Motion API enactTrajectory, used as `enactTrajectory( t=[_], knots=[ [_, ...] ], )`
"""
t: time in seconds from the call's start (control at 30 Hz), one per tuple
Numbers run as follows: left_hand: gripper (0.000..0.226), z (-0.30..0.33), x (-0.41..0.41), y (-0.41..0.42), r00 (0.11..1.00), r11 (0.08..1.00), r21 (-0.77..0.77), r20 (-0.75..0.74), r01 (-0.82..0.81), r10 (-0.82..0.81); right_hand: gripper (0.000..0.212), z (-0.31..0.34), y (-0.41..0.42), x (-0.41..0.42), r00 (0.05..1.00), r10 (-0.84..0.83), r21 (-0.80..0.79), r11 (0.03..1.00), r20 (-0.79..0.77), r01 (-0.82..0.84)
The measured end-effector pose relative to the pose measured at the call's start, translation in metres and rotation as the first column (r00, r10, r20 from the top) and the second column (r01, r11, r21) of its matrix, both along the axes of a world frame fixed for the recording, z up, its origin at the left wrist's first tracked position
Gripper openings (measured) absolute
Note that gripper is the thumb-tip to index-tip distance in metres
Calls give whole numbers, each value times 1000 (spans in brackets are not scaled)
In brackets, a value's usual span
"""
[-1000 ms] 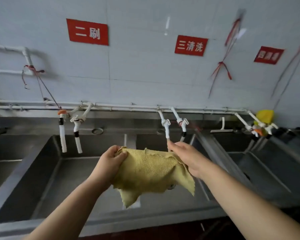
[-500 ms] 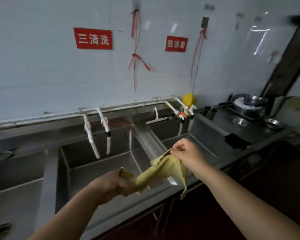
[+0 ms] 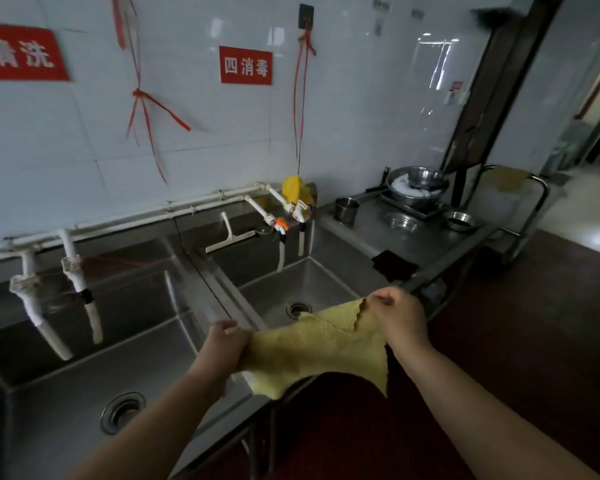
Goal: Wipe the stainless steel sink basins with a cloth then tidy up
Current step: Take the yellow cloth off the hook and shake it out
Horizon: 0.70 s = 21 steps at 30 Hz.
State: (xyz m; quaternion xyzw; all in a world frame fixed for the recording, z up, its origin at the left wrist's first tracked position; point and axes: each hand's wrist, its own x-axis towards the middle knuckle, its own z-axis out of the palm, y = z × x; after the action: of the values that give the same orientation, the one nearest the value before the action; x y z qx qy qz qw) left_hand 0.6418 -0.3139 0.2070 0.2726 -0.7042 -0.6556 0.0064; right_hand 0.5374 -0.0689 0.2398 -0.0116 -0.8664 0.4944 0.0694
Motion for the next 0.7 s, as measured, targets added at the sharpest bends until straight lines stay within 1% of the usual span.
enactTrajectory(
  t=[0.07,0.13,0.23,0.3,0.33,0.4,0.5,0.57,0.63,0.7],
  knots=[
    [54,0,-23,7,1000,999,29,20,-21,21,6,-6,9,-15,999,-32,-60,998,38,34],
    [61,-3,-49,11,999,997,73,35,2,-4,9,-11,17,-33,996,-62,-114,991,62,69],
    [70,-10,-92,12,990,986,97,25,137,-140,5,-10,27,-65,988,-90,-151,983,122,108],
    [70,-14,-126,12,969,969,54,29,242,-244,9,-6,34,-90,982,-63,-179,979,180,96],
    [69,-15,-143,12,957,958,9,40,287,-287,12,-4,37,-103,977,-38,-184,980,210,77],
    [65,-15,-178,13,937,928,-133,72,349,-342,21,1,42,-129,964,19,-151,988,265,22],
    [60,-13,-228,17,925,850,-370,77,373,-372,38,2,44,-168,960,54,-74,997,276,-35],
    [51,-13,-258,20,910,774,-516,30,368,-413,40,-1,47,-191,972,37,-29,999,232,-31],
    [36,-15,-285,24,880,684,-639,-23,352,-474,36,-5,53,-212,986,15,21,1000,163,-19],
    [25,-17,-311,32,850,603,-725,-45,335,-526,33,-10,62,-232,995,-18,122,993,96,7]
  ],
)
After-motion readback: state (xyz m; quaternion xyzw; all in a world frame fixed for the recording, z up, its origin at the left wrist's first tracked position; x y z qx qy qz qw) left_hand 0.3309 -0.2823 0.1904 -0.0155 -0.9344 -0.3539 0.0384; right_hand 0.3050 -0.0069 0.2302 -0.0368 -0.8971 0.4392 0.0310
